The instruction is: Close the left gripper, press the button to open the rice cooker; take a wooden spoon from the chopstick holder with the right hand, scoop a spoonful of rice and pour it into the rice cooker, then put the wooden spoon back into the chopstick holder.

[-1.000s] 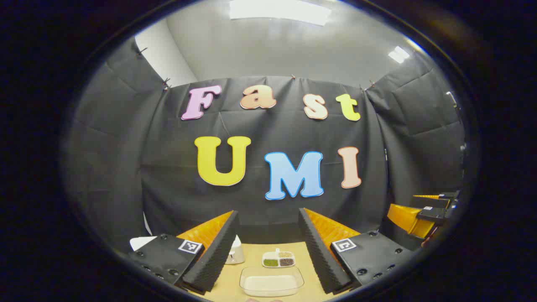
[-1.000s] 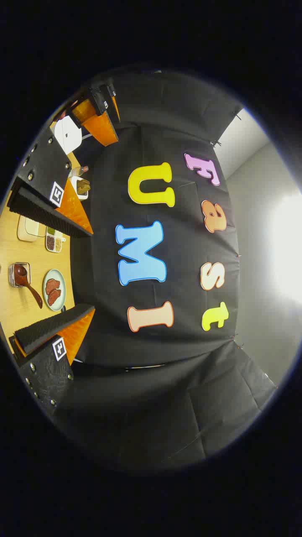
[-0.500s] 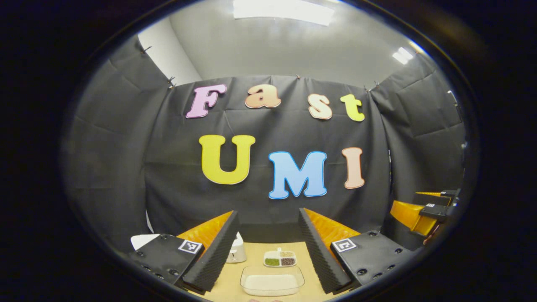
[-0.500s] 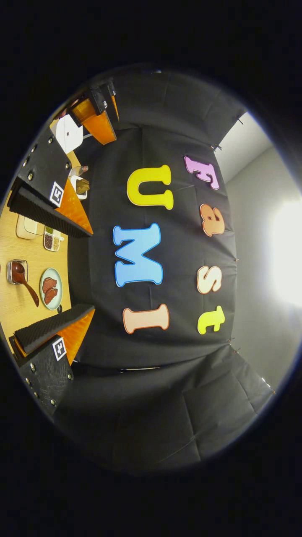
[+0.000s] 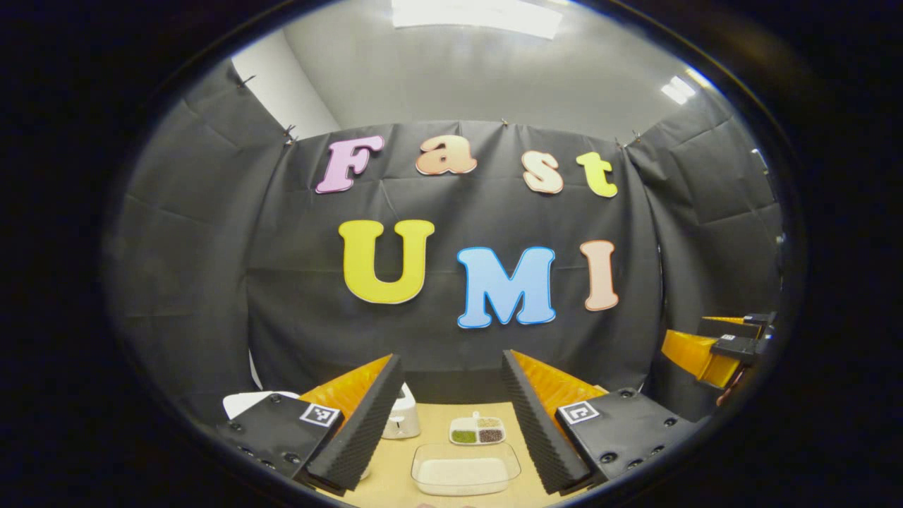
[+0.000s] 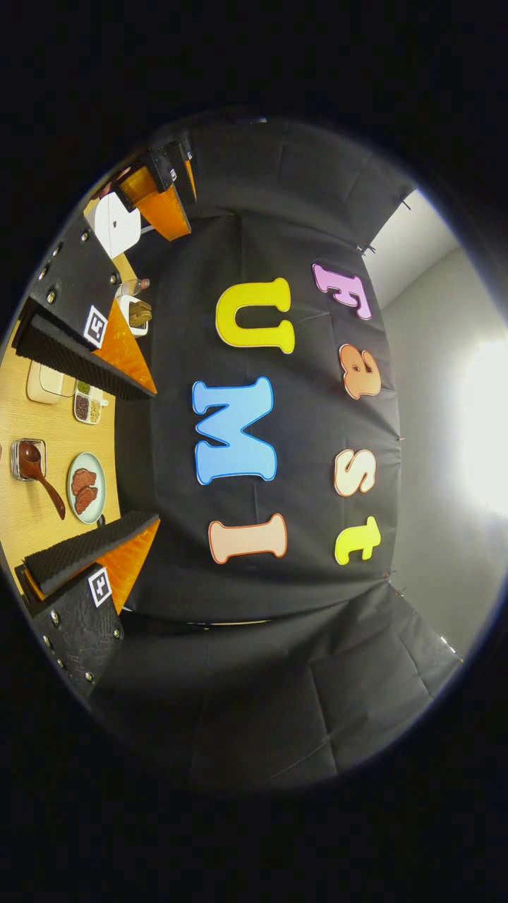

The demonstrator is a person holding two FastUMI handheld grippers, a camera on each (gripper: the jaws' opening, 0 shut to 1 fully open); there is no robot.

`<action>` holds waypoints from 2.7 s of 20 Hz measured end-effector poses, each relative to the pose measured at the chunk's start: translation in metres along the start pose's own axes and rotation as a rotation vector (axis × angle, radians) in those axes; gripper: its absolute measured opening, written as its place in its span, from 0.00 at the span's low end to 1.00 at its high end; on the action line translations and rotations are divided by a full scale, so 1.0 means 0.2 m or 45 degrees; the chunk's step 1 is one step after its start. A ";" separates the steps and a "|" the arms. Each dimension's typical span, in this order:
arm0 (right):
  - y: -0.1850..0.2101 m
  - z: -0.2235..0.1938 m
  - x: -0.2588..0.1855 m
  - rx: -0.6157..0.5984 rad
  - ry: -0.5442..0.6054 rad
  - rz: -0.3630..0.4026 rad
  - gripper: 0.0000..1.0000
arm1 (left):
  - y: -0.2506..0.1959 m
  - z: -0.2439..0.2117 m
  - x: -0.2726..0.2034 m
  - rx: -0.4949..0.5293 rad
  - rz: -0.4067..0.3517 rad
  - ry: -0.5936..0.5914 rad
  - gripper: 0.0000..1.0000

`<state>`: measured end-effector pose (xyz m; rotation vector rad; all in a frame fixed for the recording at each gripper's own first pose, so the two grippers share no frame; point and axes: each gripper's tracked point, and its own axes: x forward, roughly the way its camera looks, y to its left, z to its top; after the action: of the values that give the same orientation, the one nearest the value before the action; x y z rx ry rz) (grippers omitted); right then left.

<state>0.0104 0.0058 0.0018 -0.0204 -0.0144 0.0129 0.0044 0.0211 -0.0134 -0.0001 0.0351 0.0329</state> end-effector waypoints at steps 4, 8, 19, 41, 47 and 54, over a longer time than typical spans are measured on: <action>0.02 -0.01 0.03 -0.005 0.002 0.011 0.96 | 0.05 -0.04 0.02 -0.014 0.006 0.014 0.97; 0.06 -0.03 0.05 -0.018 0.014 0.032 0.97 | 0.19 -0.13 0.06 0.020 0.044 0.061 0.99; 0.15 -0.10 0.11 -0.038 0.059 0.082 0.97 | 0.82 -0.62 0.11 -0.120 0.261 0.432 0.09; 0.10 -0.23 0.22 -0.075 0.153 0.047 0.97 | 1.54 -1.45 0.28 -0.372 0.521 0.906 0.09; 0.07 -0.24 0.23 -0.056 0.160 0.041 0.97 | 1.62 -1.11 0.34 -0.167 0.585 0.689 0.08; 0.08 -0.24 0.22 -0.050 0.152 0.068 0.97 | 1.63 -0.41 0.31 -0.044 0.635 0.327 0.09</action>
<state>0.0549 0.0215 -0.0457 -0.0610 0.1051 0.0649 0.0531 0.3495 -0.0965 -0.0303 0.2907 0.5323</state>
